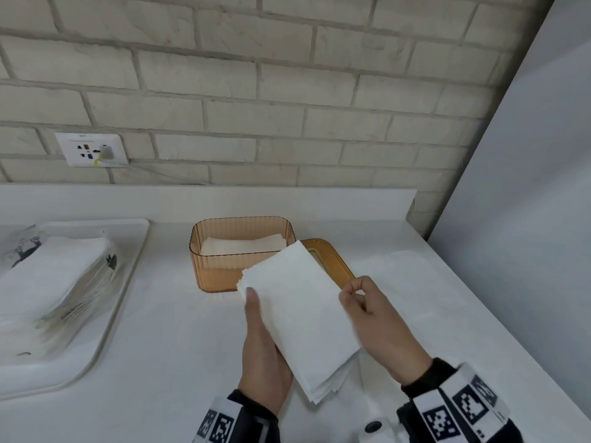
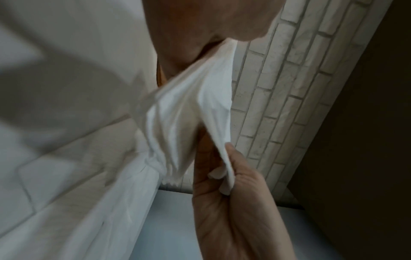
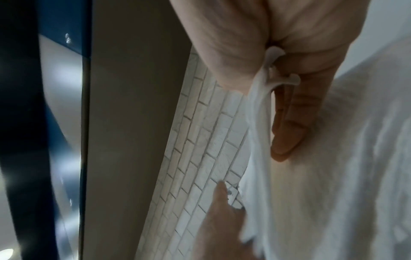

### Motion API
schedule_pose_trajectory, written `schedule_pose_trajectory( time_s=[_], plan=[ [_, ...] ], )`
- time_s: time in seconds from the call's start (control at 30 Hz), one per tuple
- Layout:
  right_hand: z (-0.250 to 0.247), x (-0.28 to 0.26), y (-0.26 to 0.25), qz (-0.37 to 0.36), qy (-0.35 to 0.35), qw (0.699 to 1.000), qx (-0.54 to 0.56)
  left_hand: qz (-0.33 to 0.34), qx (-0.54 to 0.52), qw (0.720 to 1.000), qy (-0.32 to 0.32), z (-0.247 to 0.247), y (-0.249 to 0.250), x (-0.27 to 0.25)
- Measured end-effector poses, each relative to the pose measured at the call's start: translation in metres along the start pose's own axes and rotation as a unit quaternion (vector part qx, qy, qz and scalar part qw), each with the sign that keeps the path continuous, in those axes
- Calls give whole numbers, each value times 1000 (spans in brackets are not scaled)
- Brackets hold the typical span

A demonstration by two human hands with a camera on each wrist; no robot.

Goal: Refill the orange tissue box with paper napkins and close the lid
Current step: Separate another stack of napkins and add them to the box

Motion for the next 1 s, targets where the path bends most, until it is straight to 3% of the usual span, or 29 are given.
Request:
schedule_pose_trajectory(
  time_s=[0.13, 0.17, 0.27, 0.4, 0.47, 0.57, 0.67, 0.73, 0.87, 1.0],
  plan=[
    [-4, 6, 2, -30, -23, 990, -138, 17, 115, 993, -7, 0, 6, 0],
    [-4, 8, 2, -27, -52, 989, -136, 18, 143, 989, -14, 1, 9, 0],
    [5, 10, -1, -20, -166, 986, 0, 34, 256, 965, -51, 10, 16, 3],
    [17, 14, -7, -52, -163, 985, 16, 65, 357, 931, -49, 19, 24, 8],
    [14, 19, -4, -44, -146, 988, 13, 71, 322, 944, -25, 17, 31, 10],
    [8, 25, 12, 33, -130, 987, 87, 53, 184, 981, -11, 10, 37, 11],
    [16, 21, 28, 129, -163, 933, 293, 45, 106, 993, -14, 7, 33, 7],
    [17, 20, 33, 154, -154, 899, 380, 43, 78, 996, -12, 0, 36, 5],
    [13, 23, 41, 167, -135, 878, 427, -17, 114, 993, 3, -19, 52, 4],
    [17, 24, 45, 198, -140, 901, 359, -100, 209, 973, 14, -30, 48, 0]
  ],
)
Point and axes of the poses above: each hand's wrist, its own x-axis towards the middle knuckle, its own z-axis out of the palm, y = z × x, the point moved 3 cm from there along x, towards the middle knuckle, and after that the axes turned 5 degrees about -x, right-handed, at the moved point
